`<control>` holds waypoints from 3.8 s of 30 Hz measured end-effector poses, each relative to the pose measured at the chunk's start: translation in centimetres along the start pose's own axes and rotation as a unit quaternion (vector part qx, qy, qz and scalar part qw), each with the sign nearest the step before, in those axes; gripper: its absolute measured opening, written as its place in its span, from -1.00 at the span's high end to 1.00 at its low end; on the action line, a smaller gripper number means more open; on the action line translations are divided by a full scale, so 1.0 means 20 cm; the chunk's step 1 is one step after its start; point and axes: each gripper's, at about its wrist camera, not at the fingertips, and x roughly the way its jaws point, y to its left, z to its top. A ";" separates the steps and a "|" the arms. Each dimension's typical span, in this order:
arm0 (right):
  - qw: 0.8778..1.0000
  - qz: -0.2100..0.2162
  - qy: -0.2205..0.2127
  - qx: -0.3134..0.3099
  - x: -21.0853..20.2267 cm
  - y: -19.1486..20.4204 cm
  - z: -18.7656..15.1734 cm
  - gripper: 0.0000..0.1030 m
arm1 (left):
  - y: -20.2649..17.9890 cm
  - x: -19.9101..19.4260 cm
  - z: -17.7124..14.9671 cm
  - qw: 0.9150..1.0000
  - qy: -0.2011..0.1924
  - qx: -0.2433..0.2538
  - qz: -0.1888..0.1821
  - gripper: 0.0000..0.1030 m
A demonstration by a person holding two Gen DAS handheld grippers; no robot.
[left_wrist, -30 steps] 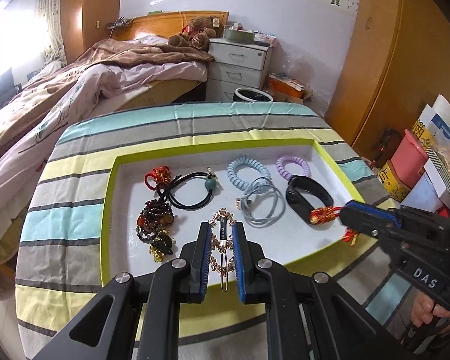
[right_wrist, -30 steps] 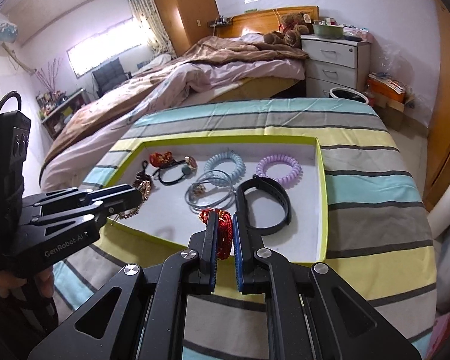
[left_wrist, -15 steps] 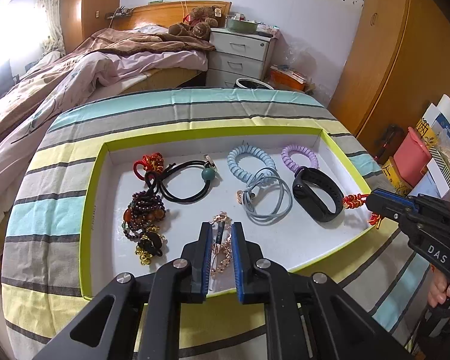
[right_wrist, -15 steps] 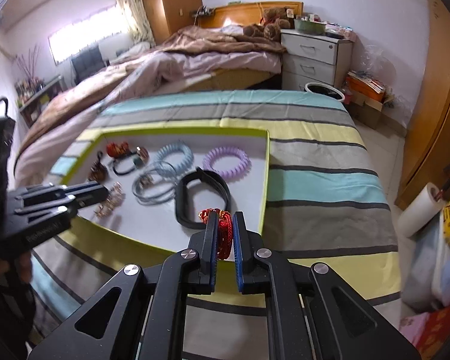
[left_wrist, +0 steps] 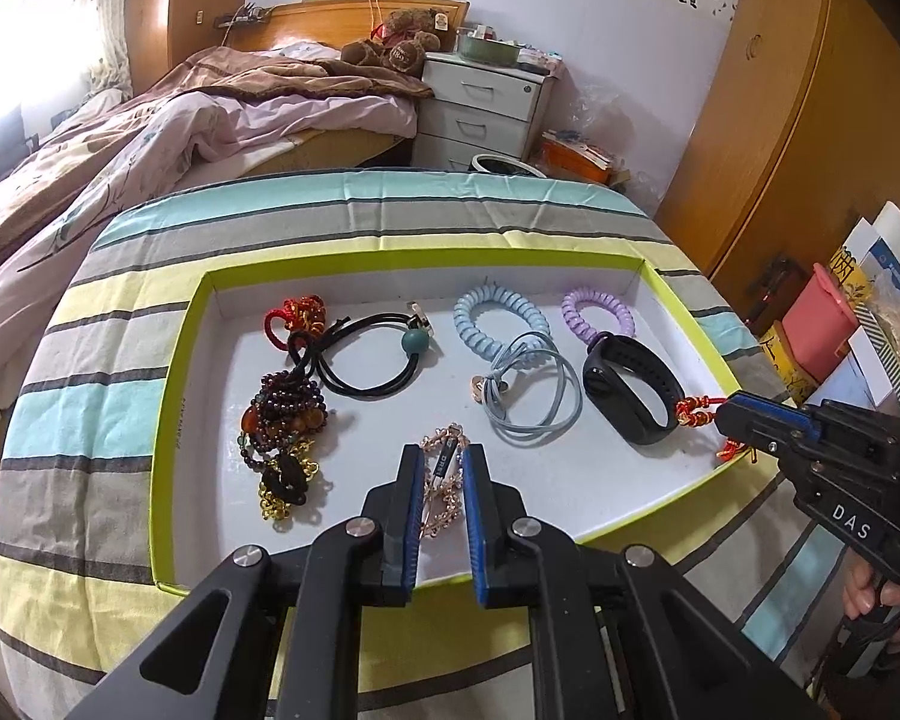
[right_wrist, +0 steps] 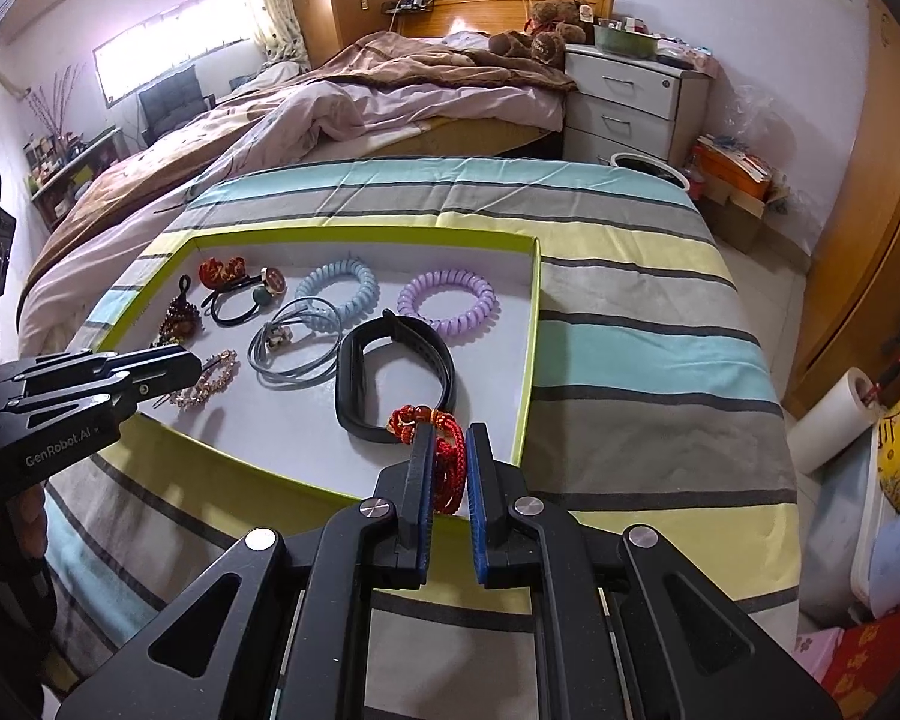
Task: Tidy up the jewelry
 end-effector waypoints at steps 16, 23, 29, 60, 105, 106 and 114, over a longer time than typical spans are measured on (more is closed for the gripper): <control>1.000 0.012 -0.022 0.010 -0.04 0.02 -0.01 0.25 | -0.05 -0.07 -0.02 1.000 -0.009 0.000 -0.002 0.41; 0.999 0.012 -0.035 0.020 -0.08 0.04 -0.02 0.25 | -0.10 -0.12 -0.05 1.000 -0.014 0.003 0.012 0.30; 0.998 0.016 -0.049 0.027 -0.13 0.07 -0.05 0.25 | -0.13 -0.21 -0.08 0.999 -0.030 0.005 0.035 0.30; 0.994 0.002 -0.106 0.026 -0.42 0.31 -0.26 0.25 | -0.20 -0.54 -0.36 0.990 -0.076 -0.021 0.119 0.29; 0.994 -0.003 -0.104 0.029 -0.42 0.35 -0.29 0.25 | -0.21 -0.57 -0.37 0.989 -0.082 -0.020 0.125 0.29; 0.994 -0.003 -0.104 0.029 -0.42 0.35 -0.29 0.25 | -0.21 -0.57 -0.37 0.989 -0.083 -0.019 0.125 0.29; 0.994 -0.003 -0.103 0.029 -0.42 0.35 -0.29 0.25 | -0.21 -0.57 -0.37 0.989 -0.081 -0.021 0.124 0.29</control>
